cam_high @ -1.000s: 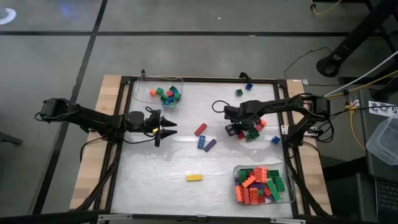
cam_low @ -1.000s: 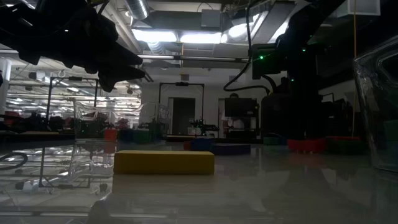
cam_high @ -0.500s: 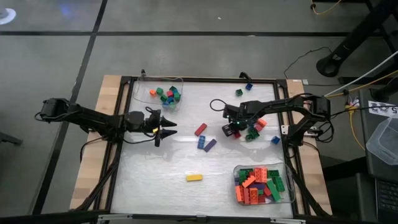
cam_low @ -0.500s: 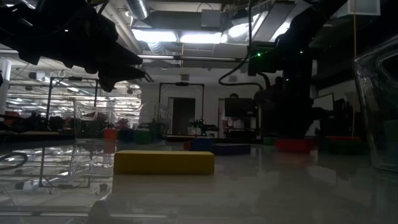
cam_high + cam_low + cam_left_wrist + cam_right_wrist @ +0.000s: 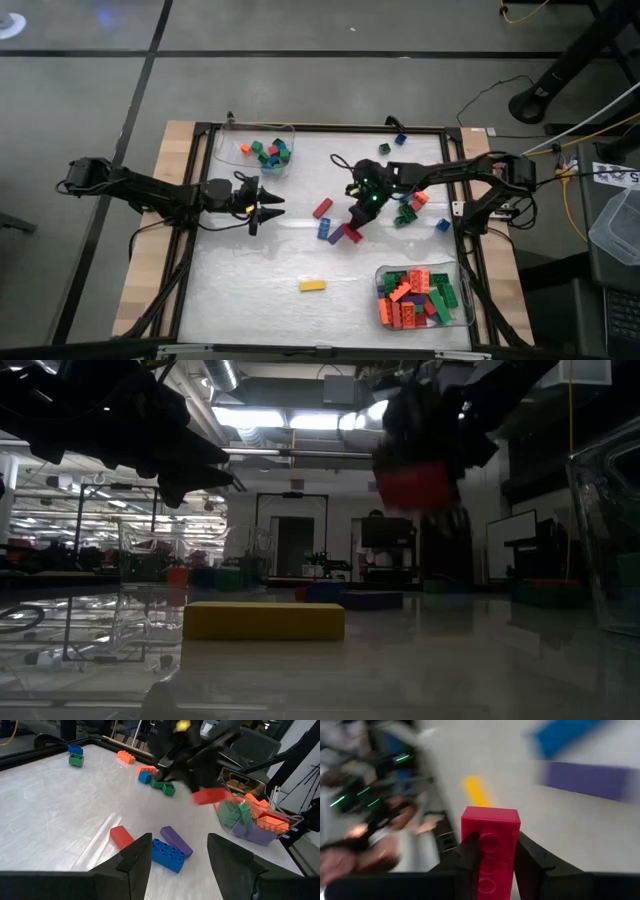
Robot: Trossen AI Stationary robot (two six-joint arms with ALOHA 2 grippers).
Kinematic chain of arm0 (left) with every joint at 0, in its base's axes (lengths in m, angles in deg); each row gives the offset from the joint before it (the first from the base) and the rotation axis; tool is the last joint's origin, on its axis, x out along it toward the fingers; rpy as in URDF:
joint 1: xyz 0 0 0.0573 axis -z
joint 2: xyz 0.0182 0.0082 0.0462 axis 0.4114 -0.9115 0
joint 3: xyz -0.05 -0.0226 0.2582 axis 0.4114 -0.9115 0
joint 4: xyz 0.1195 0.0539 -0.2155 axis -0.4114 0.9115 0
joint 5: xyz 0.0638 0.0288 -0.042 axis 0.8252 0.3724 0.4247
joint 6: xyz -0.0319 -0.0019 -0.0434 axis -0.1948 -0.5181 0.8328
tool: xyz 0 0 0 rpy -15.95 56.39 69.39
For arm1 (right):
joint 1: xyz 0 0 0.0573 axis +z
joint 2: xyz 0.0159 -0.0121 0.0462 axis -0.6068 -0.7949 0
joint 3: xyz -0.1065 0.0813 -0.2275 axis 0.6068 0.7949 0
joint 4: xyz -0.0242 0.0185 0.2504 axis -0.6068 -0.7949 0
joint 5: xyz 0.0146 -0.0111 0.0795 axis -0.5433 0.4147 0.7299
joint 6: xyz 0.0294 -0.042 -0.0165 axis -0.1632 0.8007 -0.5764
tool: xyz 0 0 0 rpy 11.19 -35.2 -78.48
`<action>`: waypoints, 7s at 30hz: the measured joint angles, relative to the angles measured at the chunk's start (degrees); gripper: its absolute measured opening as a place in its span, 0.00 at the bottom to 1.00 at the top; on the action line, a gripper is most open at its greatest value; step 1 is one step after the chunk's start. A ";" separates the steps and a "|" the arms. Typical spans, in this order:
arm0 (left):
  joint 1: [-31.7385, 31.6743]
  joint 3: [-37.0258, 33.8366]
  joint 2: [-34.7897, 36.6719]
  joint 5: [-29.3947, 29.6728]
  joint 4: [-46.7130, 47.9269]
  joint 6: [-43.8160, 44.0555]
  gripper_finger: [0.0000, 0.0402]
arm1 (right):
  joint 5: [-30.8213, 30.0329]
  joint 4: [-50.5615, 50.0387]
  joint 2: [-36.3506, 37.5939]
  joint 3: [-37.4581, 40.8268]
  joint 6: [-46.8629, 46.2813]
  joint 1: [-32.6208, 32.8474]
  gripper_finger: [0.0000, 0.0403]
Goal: Sort blocks by size
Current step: Put the rectangular red game piece into the bottom transparent bin, then put the rectangular red block into the bottom transparent bin
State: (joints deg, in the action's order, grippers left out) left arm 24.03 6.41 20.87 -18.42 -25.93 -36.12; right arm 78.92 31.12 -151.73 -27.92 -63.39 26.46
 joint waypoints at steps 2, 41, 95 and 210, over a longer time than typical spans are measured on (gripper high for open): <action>0.28 0.00 0.01 0.02 -0.10 0.02 0.44 | 3.96 5.72 0.44 -0.07 0.07 1.55 0.21; 6.48 0.00 -1.28 0.27 -7.80 5.26 0.44 | -17.43 -24.13 12.95 -0.15 -7.82 36.04 0.52; 20.40 79.76 -77.87 6.24 -4.47 -17.13 0.44 | -54.28 -40.00 12.95 -14.21 -8.91 53.25 0.52; 18.37 73.64 -74.70 2.29 -10.71 -6.77 0.34 | -90.60 -57.34 47.49 12.02 -28.76 48.34 0.52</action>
State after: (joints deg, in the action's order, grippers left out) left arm 42.40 80.05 -53.83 -16.12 -36.64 -42.90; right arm -11.68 -26.22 -104.24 -15.90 -92.16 74.80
